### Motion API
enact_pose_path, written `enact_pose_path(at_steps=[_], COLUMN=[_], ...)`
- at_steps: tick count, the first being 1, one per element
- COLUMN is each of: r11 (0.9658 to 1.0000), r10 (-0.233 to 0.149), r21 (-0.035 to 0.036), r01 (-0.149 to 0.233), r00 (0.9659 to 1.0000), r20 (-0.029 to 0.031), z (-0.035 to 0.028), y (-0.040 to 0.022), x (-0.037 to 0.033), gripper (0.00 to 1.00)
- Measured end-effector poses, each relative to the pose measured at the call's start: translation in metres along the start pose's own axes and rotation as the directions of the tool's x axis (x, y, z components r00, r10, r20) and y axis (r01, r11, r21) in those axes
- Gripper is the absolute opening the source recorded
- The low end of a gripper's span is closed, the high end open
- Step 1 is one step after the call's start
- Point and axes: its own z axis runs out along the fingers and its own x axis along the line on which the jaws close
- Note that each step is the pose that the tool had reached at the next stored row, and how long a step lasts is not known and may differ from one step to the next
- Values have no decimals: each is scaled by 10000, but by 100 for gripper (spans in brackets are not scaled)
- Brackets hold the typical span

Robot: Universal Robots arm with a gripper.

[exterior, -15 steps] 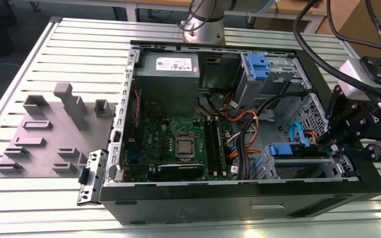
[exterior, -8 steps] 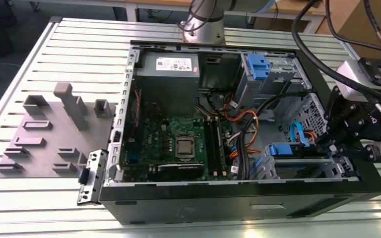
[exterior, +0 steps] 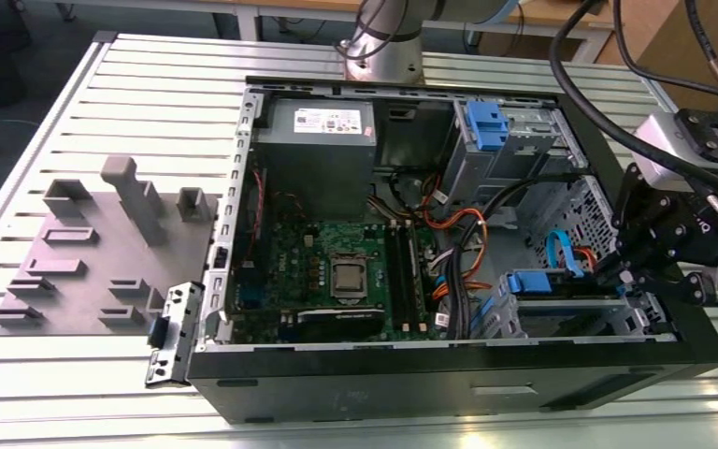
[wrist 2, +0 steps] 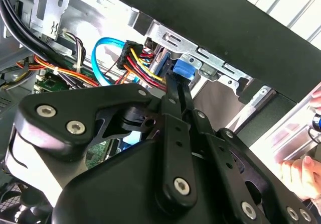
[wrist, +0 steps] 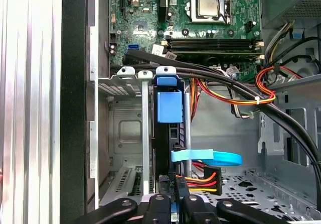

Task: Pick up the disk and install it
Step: 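Insert the second disk wire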

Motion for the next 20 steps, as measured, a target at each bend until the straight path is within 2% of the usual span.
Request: enact_pose_path(at_steps=[7, 11, 17, 20], r11=[10000, 10000, 10000, 10000], r10=[0, 0, 1, 0], r21=[0, 0, 0, 1], r01=[0, 0, -1, 0], r00=[10000, 10000, 10000, 10000], r20=[1, 2, 1, 1], z=[1, -44, -44, -42], y=[0, 3, 5, 27], x=[0, -2, -32, -41], gripper=[16, 16, 16, 16])
